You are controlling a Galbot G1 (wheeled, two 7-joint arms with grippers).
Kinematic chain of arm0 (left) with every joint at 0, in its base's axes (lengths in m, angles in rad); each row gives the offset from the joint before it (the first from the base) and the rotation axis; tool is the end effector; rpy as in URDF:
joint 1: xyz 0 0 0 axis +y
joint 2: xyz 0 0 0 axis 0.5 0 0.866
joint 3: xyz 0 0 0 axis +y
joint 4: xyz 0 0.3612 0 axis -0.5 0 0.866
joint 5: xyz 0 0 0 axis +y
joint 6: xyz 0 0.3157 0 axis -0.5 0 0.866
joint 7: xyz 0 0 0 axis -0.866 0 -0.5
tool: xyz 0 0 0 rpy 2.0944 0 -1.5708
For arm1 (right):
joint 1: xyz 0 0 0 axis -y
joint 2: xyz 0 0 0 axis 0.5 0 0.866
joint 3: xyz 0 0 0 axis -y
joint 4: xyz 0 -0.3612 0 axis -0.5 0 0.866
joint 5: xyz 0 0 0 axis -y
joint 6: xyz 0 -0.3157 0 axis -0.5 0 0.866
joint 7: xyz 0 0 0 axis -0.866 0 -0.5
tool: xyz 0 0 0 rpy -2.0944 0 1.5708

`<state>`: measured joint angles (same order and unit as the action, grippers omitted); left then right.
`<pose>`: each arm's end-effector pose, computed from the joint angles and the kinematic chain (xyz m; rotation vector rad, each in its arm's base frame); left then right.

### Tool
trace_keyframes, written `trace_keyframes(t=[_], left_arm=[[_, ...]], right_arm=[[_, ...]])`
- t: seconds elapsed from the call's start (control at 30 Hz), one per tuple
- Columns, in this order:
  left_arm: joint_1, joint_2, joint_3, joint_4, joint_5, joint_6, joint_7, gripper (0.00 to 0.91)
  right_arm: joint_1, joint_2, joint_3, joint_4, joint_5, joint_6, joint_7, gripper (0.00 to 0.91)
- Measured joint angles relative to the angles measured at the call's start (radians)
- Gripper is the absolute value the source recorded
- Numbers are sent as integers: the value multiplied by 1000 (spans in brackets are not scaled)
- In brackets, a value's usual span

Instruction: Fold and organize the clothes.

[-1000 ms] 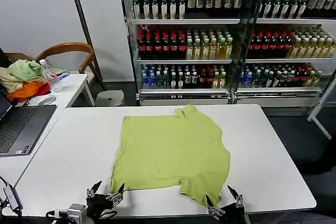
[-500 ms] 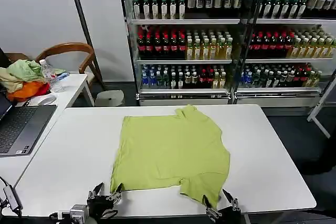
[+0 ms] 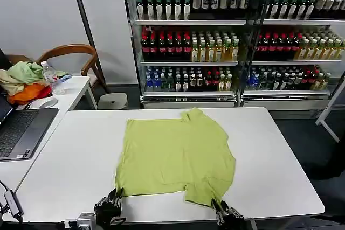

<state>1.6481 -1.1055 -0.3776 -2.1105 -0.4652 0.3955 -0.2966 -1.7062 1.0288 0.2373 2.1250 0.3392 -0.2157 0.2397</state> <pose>0.1105 0.0541 -0.3127 -0.1015 -2.5702 -0.0096 0.0773 -0.0357 -0.3207 0.3632 -2.6474 0.0864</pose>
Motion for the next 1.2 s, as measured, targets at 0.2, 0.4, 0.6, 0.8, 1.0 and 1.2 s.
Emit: trace_keyframes(t=[0.2,0.4,0.6,0.8,1.0,1.2], left_arm=[[-4,-5,2,-11,-2,-8,25,40],[-12,10,-19,-36,-10,-13,50,40],[-34,26,-37,-39,-28,-19,68,40],[-25,29,-50,-57,-32,-20,74,40],[19,44,-73,-98,-32,-20,69,40],[91,62,-91,-143,-28,-21,64,40]], right_arm=[[5,-9,17,30,15,-12,-2,0],[30,-10,47,55,42,-31,0,0],[50,-14,72,78,72,-51,1,0],[22,-22,97,119,77,-62,-3,0],[-50,-33,132,172,66,-62,-11,0],[-138,-36,157,218,45,-57,-16,0]])
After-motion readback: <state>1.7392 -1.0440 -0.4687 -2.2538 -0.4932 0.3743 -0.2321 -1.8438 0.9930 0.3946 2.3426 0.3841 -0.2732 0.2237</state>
